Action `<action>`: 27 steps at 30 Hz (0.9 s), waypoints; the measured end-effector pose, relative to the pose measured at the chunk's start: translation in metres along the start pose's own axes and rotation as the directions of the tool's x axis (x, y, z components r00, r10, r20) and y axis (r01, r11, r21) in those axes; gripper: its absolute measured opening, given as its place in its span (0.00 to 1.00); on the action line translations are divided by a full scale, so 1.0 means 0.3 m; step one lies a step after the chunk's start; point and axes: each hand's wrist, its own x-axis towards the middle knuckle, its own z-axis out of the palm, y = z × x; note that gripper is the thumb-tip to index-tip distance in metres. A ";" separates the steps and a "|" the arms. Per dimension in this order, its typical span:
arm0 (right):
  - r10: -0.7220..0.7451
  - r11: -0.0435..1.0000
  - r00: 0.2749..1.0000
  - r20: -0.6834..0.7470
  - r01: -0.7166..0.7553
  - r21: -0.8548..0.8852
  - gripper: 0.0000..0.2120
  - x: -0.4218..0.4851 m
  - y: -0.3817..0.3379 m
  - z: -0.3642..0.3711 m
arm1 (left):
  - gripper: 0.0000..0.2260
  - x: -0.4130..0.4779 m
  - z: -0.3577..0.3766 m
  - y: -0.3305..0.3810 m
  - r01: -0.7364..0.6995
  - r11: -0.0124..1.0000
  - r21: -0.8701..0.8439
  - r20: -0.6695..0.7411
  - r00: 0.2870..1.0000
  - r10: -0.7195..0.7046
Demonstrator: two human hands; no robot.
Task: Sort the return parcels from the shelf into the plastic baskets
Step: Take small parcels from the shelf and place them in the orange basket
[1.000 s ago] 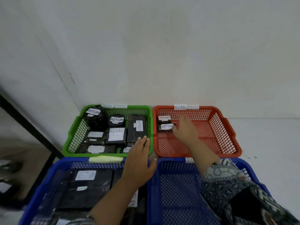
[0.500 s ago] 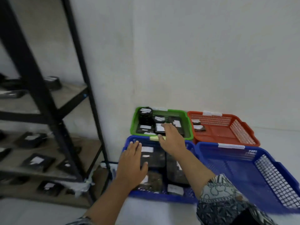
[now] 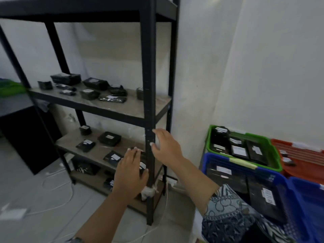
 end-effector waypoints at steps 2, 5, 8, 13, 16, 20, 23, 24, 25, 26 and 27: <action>-0.048 0.999 0.999 -0.006 0.048 0.025 0.24 0.071 -0.075 0.049 | 0.31 0.034 -0.020 -0.086 0.036 0.999 -0.011 -0.010 0.999 -0.036; -0.084 0.995 0.996 -0.012 0.084 0.045 0.25 0.198 -0.144 0.123 | 0.31 0.114 -0.035 -0.210 0.049 0.999 -0.020 -0.016 0.999 -0.049; -0.088 0.995 0.996 -0.016 0.089 0.036 0.25 0.339 -0.186 0.196 | 0.31 0.214 -0.042 -0.327 0.074 0.997 -0.026 -0.013 0.997 -0.075; -0.028 0.999 0.999 -0.018 0.028 0.035 0.24 0.545 -0.213 0.280 | 0.32 0.388 -0.045 -0.477 0.015 1.000 -0.003 -0.002 1.000 -0.015; 0.015 1.000 0.999 -0.038 -0.014 0.023 0.24 0.649 -0.217 0.308 | 0.32 0.482 -0.043 -0.550 -0.003 1.000 -0.029 -0.017 1.000 0.003; 0.090 0.996 0.995 -0.046 -0.091 -0.020 0.25 0.755 -0.216 0.349 | 0.32 0.591 -0.030 -0.630 -0.039 0.999 -0.035 -0.008 0.999 0.039; 0.123 0.991 0.992 -0.029 -0.124 -0.051 0.25 0.834 -0.215 0.381 | 0.31 0.685 -0.020 -0.701 -0.074 0.997 -0.034 -0.033 0.997 0.073; 0.128 0.989 0.991 -0.031 -0.130 -0.070 0.26 0.862 -0.215 0.394 | 0.31 0.717 -0.015 -0.729 -0.084 0.996 -0.027 -0.046 0.995 0.083; 0.134 0.986 0.990 -0.035 -0.136 -0.091 0.26 0.891 -0.216 0.408 | 0.30 0.749 -0.011 -0.757 -0.095 0.995 -0.020 -0.064 0.994 0.093; 0.145 0.983 0.989 -0.037 -0.148 -0.113 0.26 0.922 -0.217 0.423 | 0.28 0.782 -0.011 -0.784 -0.106 0.994 -0.014 -0.085 0.991 0.105; 0.162 0.978 0.986 -0.038 -0.165 -0.130 0.27 0.955 -0.220 0.439 | 0.28 0.814 -0.012 -0.812 -0.114 0.993 -0.012 -0.100 0.989 0.113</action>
